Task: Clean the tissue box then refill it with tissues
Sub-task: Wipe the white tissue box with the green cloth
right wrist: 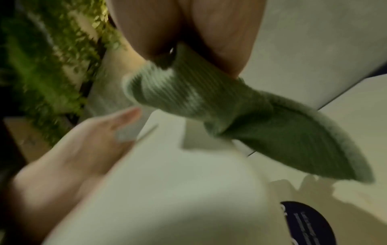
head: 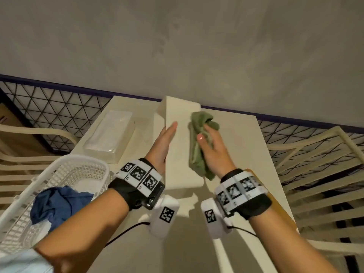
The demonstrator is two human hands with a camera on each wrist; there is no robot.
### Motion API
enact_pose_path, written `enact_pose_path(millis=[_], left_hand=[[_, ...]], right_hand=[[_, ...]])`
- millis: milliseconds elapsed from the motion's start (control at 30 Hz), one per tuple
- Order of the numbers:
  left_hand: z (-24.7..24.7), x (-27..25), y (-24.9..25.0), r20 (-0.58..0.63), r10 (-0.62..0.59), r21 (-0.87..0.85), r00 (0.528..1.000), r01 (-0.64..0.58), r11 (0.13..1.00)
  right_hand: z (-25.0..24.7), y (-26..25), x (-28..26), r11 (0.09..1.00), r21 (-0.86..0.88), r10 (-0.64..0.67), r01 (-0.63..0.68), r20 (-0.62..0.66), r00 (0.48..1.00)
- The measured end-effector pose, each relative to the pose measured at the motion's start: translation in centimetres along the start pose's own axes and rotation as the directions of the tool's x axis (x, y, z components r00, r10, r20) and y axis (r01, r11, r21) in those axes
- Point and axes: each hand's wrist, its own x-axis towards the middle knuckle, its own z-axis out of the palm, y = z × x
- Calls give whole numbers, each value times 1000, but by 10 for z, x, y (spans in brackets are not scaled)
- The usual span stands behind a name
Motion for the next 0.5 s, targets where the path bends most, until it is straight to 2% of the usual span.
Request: enact_pose_path(millis=[67, 167, 233, 300, 367, 433, 500], left_hand=[[3, 1, 4, -52, -65, 30, 997, 66, 997], [-8, 10, -3, -77, -134, 80, 988, 140, 987], [-8, 5, -2, -78, -83, 173, 993, 96, 980], [-6, -2, -2, -73, -17, 318, 997, 40, 947], [-4, -5, -8, -13, 111, 390, 994, -97, 916], [-5, -9, -13, 23, 168, 374, 985, -165, 913], [-12, -8, -18, 41, 159, 342, 986, -164, 925]], right_hand=[[17, 7, -10, 964, -222, -143, 146, 32, 989], [26, 21, -22, 835, -471, -252, 284, 132, 959], [25, 22, -22, 702, -595, -336, 391, 207, 919], [19, 14, -11, 631, -644, -414, 432, 192, 890], [10, 2, 6, 683, -617, -418, 391, 110, 902], [0, -10, 22, 819, -477, -363, 319, 0, 932], [-12, -23, 30, 973, -185, -154, 135, -97, 983]])
